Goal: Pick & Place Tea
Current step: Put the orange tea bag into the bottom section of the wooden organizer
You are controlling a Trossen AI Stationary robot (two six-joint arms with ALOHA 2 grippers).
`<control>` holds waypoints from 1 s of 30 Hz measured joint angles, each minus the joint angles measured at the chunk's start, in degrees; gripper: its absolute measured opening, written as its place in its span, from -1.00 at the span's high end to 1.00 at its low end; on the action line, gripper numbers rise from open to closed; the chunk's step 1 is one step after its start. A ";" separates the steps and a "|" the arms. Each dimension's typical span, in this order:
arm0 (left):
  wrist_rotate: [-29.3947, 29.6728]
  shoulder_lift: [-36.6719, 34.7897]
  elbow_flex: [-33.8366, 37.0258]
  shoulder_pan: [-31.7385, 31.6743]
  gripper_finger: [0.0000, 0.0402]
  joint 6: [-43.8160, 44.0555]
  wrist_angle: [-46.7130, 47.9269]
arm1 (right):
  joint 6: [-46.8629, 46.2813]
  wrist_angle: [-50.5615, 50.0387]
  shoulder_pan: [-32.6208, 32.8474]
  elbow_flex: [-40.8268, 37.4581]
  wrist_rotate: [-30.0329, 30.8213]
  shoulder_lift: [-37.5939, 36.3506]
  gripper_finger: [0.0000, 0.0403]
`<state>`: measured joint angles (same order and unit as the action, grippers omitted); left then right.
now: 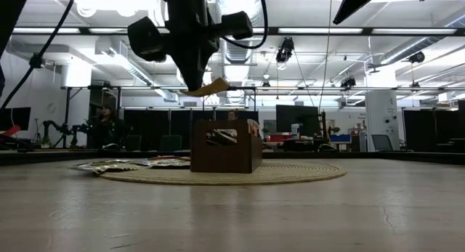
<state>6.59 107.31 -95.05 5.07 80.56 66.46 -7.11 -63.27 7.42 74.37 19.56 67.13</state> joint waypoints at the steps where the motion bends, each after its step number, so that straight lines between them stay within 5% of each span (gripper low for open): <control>1: -0.02 0.07 0.42 -0.23 1.00 -0.46 0.04 | 0.03 -0.01 0.01 0.00 -0.01 0.00 0.72; 13: 0.09 0.15 4.29 -2.33 1.00 -1.42 -1.23 | 0.09 0.01 0.02 0.00 -0.03 0.00 0.72; 30: -0.72 0.17 0.03 -1.56 1.00 -1.23 -3.06 | -0.38 0.05 0.02 0.00 -0.01 0.00 0.72</control>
<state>5.87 107.48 -95.02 3.51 79.33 63.40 -7.49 -63.22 7.44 74.37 19.55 67.13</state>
